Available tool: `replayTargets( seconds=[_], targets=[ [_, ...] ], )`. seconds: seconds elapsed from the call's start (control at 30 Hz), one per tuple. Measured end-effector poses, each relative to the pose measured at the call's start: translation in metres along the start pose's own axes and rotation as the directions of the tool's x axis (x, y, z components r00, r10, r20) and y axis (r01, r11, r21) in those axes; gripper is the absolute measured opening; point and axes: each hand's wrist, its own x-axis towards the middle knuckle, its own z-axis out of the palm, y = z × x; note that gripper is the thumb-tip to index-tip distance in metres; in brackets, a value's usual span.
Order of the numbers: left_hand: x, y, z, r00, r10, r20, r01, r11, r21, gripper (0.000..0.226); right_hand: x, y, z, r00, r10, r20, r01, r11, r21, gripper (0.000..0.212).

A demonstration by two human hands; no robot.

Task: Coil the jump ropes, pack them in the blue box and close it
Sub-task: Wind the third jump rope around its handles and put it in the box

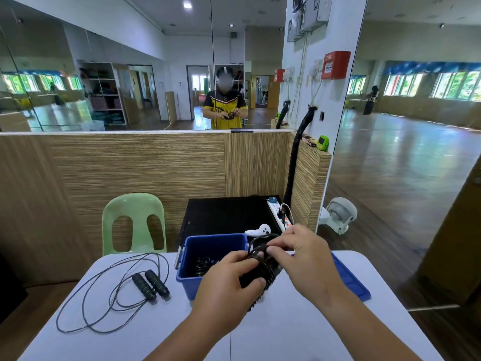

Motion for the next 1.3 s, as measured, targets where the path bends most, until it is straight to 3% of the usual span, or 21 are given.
replayTargets(
  seconds=[0.2,0.43,0.7,1.0,1.17,1.3],
  targets=[
    [0.000,0.001,0.002,1.000,-0.014,-0.025,0.014,1.000,0.013,0.032,-0.001,-0.003,0.004,0.995,-0.055,0.083,0.069,0.981,-0.179,0.009],
    [-0.001,0.005,0.002,0.999,-0.005,-0.038,0.006,0.999,0.047,0.028,0.001,-0.019,0.009,0.984,0.151,0.093,-0.153,0.988,0.016,0.011],
    [0.002,0.004,-0.002,0.997,-0.057,-0.056,0.059,0.997,0.044,0.028,-0.009,-0.027,0.016,0.959,0.228,0.171,-0.250,0.961,0.119,0.015],
    [0.004,0.007,0.000,0.995,-0.074,-0.072,0.079,0.995,0.056,0.022,-0.010,-0.025,0.019,0.968,0.171,0.184,-0.170,0.985,-0.024,0.011],
    [0.004,0.009,0.000,0.997,-0.045,-0.055,0.049,0.996,0.072,0.020,-0.009,-0.020,0.023,0.944,0.235,0.231,-0.243,0.970,0.008,0.026],
    [0.003,0.009,0.000,0.999,-0.027,-0.034,0.029,0.997,0.067,0.022,-0.010,-0.018,0.023,0.909,0.277,0.312,-0.297,0.955,0.017,0.023]
  ],
)
